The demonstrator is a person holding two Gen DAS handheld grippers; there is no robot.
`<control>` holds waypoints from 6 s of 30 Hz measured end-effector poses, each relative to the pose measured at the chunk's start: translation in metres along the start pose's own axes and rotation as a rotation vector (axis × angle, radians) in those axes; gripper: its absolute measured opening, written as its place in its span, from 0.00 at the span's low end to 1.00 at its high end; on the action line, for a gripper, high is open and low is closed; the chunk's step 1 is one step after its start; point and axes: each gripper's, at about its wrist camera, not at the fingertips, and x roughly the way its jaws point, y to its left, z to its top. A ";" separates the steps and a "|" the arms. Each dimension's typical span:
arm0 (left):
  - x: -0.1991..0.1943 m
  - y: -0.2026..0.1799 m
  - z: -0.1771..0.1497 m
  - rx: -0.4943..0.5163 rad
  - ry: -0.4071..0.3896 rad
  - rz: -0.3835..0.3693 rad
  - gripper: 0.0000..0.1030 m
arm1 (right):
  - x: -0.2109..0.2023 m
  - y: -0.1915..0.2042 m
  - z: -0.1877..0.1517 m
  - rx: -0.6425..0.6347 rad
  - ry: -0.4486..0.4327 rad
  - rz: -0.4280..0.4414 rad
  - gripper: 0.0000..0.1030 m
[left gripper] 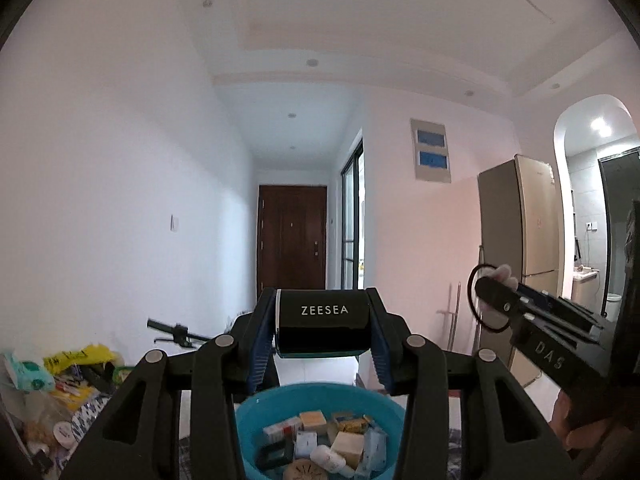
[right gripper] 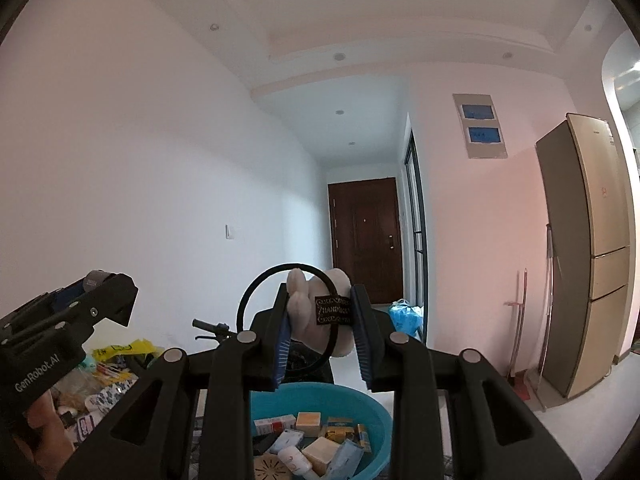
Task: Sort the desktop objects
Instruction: 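Lift the box with left tool while right tool carries the clip over basin, then lower the box with left tool while right tool lowers the clip into basin, then open the right tool to release the white hair clip into the basin, then raise both open tools up away from the teal basin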
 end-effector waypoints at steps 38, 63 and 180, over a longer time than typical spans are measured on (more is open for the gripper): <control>0.174 0.021 -0.085 -0.052 0.346 0.020 0.44 | 0.106 -0.021 -0.050 -0.027 0.262 -0.040 0.26; 0.289 0.062 -0.211 -0.127 0.808 0.080 0.44 | 0.218 -0.053 -0.169 0.042 0.704 -0.028 0.26; 0.233 0.063 -0.145 -0.040 0.466 0.230 1.00 | 0.223 -0.060 -0.159 -0.029 0.708 -0.210 0.93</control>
